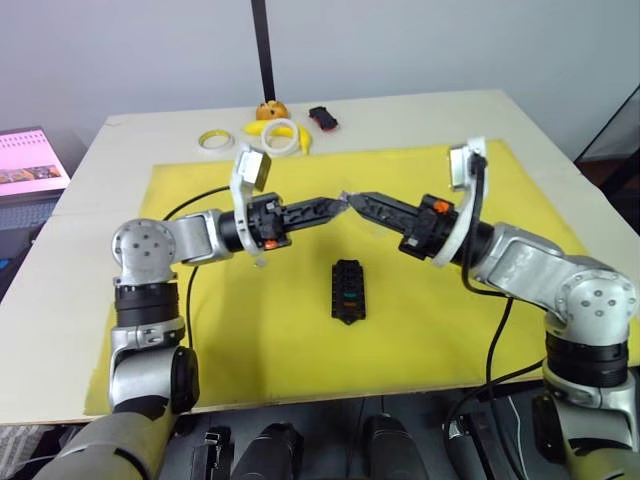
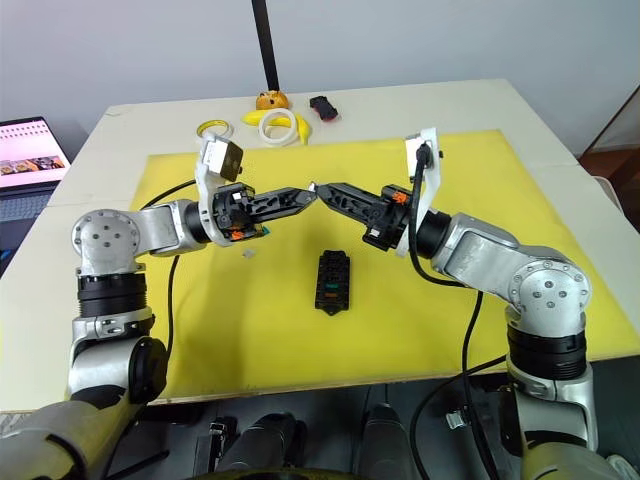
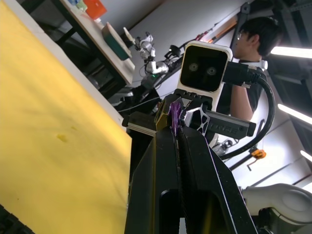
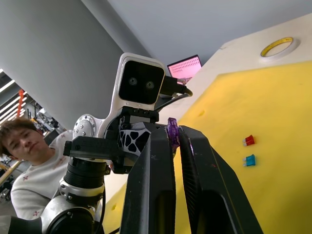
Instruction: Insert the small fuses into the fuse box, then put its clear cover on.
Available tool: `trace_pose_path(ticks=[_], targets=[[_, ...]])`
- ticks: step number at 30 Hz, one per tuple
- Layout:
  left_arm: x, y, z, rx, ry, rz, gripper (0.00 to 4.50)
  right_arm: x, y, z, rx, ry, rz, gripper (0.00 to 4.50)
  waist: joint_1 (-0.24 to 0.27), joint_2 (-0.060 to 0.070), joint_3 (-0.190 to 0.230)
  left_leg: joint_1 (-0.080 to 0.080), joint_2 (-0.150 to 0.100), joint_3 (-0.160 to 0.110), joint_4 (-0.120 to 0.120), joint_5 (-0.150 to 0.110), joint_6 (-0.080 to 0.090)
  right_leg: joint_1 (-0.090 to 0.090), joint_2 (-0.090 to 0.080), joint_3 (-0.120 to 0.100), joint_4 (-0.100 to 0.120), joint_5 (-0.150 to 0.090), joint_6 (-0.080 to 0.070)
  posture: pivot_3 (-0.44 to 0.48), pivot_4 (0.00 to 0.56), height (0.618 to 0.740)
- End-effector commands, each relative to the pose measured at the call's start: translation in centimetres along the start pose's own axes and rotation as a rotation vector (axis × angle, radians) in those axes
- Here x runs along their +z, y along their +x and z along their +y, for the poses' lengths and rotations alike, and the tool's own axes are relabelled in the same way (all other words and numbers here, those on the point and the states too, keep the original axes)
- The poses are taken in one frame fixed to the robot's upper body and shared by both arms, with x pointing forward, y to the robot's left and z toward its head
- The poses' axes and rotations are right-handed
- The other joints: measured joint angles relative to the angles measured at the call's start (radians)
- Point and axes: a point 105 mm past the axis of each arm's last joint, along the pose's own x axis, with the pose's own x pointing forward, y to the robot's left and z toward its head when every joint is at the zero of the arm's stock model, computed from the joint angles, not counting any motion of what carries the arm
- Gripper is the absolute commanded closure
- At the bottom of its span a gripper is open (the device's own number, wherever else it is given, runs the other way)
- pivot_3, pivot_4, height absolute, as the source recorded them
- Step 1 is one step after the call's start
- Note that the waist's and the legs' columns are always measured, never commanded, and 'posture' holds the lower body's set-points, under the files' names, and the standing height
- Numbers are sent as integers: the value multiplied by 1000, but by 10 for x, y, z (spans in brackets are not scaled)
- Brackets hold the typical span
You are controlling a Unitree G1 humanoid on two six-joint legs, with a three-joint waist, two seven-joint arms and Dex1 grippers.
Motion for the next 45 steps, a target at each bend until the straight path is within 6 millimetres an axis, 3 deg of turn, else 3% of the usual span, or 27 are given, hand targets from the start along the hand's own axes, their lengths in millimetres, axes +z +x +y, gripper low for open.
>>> trace_pose_path(ticks=[1,18,21,24,28,35,41,45], targets=[[7,4,-5,-2,46,-2,4500,1,2,23,113,-5,11,4202,0,0,0,0,0,0,0,0,0,0,0,0,0,0,0,0,150,740],[7,4,-2,6,38,-11,4500,9,-2,29,151,46,-15,4370,1,0,0,0,0,0,0,0,0,0,0,0,0,0,0,0,150,740],[7,1,-3,8,35,-8,3520,11,-3,28,139,44,-18,4500,0,0,0,0,0,0,0,0,0,0,0,0,0,0,0,0,150,740],[8,-4,-5,12,39,0,1852,12,-5,26,120,33,-19,4500,0,0,0,0,0,0,0,0,0,0,0,0,0,0,0,0,150,740],[8,-23,-10,39,51,34,36,16,-9,22,92,24,-26,4500,-1,0,0,0,0,0,0,0,0,0,0,0,0,0,0,0,150,740],[2,-40,-19,80,182,127,36,19,-14,19,70,-1,-7,4500,2,0,0,0,0,0,0,0,0,0,0,0,0,0,0,0,150,740],[-34,-51,-13,82,528,453,36,9,-20,19,42,-232,187,4500,3,1,0,0,0,1,-1,0,0,0,0,0,-2,0,0,0,150,740],[-41,-53,2,74,684,559,36,-6,-22,16,31,-414,335,4500,7,0,1,0,1,2,-1,0,1,0,0,0,-2,0,0,0,150,740]])
